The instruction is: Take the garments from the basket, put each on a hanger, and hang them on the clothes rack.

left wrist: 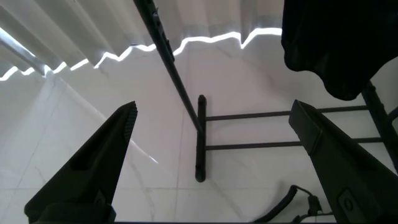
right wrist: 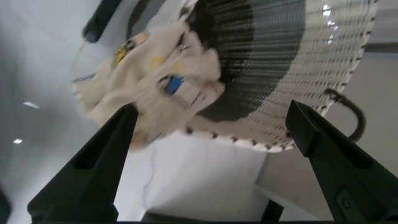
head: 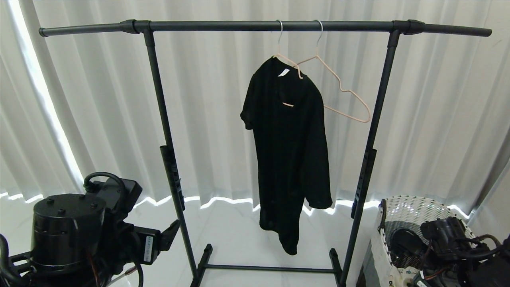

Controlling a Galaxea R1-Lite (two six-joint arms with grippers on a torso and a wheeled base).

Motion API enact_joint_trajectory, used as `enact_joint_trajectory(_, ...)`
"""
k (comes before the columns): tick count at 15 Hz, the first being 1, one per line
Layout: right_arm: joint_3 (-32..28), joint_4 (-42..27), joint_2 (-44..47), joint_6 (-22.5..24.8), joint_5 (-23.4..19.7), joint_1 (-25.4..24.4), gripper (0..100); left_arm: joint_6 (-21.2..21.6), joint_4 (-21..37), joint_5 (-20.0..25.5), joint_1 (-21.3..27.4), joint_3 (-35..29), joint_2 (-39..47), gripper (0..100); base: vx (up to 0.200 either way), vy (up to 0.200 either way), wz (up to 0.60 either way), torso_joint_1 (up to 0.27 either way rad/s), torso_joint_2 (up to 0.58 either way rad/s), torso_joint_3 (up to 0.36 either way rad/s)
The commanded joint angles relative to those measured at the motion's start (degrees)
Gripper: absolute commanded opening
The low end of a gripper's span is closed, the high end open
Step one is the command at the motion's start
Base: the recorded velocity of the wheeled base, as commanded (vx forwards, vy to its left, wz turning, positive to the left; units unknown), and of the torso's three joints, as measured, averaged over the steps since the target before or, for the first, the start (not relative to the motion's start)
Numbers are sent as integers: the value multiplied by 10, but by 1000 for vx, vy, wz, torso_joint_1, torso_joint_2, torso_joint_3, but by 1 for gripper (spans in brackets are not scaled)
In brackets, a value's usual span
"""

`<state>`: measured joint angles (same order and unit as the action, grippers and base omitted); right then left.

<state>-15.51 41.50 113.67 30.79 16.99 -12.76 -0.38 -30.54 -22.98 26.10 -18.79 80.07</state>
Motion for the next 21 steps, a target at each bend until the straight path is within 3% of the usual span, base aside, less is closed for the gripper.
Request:
enact_joint_trajectory(1, -3, 46, 57, 8, 1, 8, 100, -1, 0, -1, 4, -17, 22, 100, 0, 0, 0, 0, 0, 0)
enact_joint_trajectory(3, -1, 98, 84, 20, 9, 12, 100, -1, 0, -1, 4, -27, 31, 100, 0, 0, 0, 0, 0, 0)
enact_joint_trajectory(5, -1, 113, 89, 44, 12, 18, 100, -1, 0, -1, 5, -27, 33, 100, 0, 0, 0, 0, 0, 0)
enact_joint_trajectory(8, -1, 134, 89, 44, 12, 17, 100, -1, 0, -2, 5, -27, 32, 100, 0, 0, 0, 0, 0, 0)
enact_joint_trajectory(9, 0, 144, 88, 44, 12, 17, 0, -1, 0, -2, 5, -27, 32, 100, 0, 0, 0, 0, 0, 0)
enact_joint_trajectory(14, 18, 155, 22, 47, 7, -5, 0, -1, 0, -37, 5, -27, 29, 100, 0, 0, 0, 0, 0, 0)
enact_joint_trajectory(17, -11, 138, -45, 62, 6, -25, 0, -1, 0, -44, 9, -23, 24, 100, 0, 0, 0, 0, 0, 0)
enact_joint_trajectory(19, -82, 9, -125, 60, 5, -42, 0, -1, 0, -44, 9, -20, 23, 100, 0, 0, 0, 0, 0, 0)
enact_joint_trajectory(21, -194, -210, -212, 35, 1, -69, 0, -1, 0, -44, 16, -18, 17, 100, 0, 0, 0, 0, 0, 0)
